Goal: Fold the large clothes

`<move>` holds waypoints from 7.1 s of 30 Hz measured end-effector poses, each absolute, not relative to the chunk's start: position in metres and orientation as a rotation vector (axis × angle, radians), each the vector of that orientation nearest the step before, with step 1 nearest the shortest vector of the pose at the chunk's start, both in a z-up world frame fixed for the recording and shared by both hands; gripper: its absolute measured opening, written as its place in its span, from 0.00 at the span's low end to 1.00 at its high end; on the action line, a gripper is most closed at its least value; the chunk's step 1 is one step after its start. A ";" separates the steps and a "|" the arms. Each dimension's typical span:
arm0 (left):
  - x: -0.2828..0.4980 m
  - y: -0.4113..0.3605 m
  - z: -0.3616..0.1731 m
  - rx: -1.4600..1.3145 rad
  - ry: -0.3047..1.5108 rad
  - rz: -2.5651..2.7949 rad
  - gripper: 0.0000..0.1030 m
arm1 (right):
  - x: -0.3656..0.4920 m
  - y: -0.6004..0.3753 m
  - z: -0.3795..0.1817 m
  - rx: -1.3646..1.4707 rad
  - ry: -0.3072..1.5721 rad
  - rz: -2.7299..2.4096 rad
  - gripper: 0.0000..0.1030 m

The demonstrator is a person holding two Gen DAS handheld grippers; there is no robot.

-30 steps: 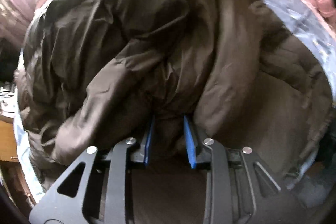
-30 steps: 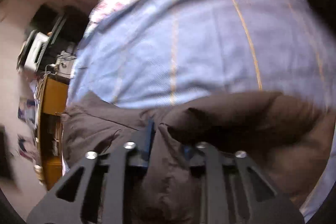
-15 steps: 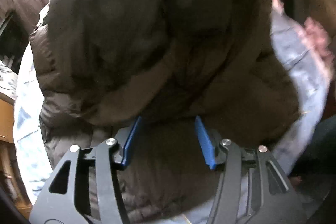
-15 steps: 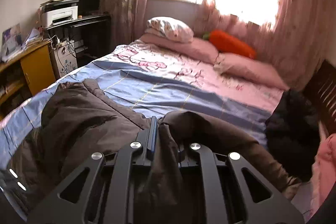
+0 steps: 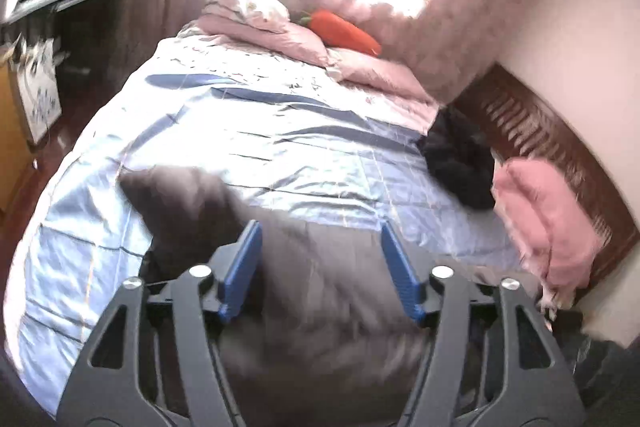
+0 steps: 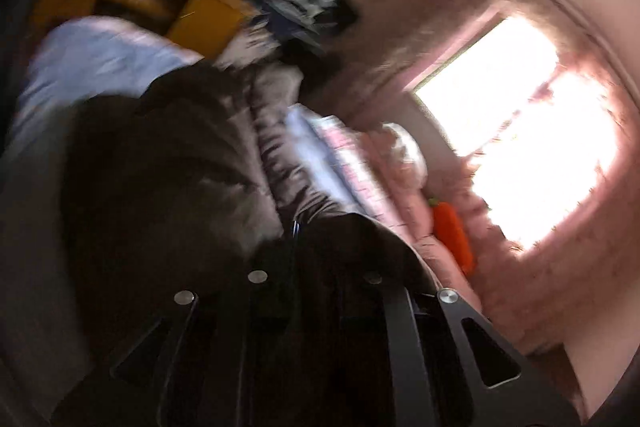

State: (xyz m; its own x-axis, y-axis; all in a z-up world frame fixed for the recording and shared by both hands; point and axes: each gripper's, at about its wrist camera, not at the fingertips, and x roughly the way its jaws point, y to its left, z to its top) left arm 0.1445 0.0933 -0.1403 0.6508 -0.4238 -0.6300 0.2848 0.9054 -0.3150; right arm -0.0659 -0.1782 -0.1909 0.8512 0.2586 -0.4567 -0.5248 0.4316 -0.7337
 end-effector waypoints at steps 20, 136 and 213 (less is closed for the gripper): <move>0.138 0.063 -0.254 0.101 1.173 -0.305 0.70 | -0.115 -0.259 -0.110 -0.365 0.676 0.377 0.74; 0.149 0.042 -0.315 0.413 1.140 -0.103 0.63 | 0.096 -0.199 -0.262 -0.067 0.936 0.357 0.52; -0.037 -0.009 0.032 0.064 0.548 -0.184 0.98 | -0.016 -0.252 0.004 0.170 0.771 0.022 0.99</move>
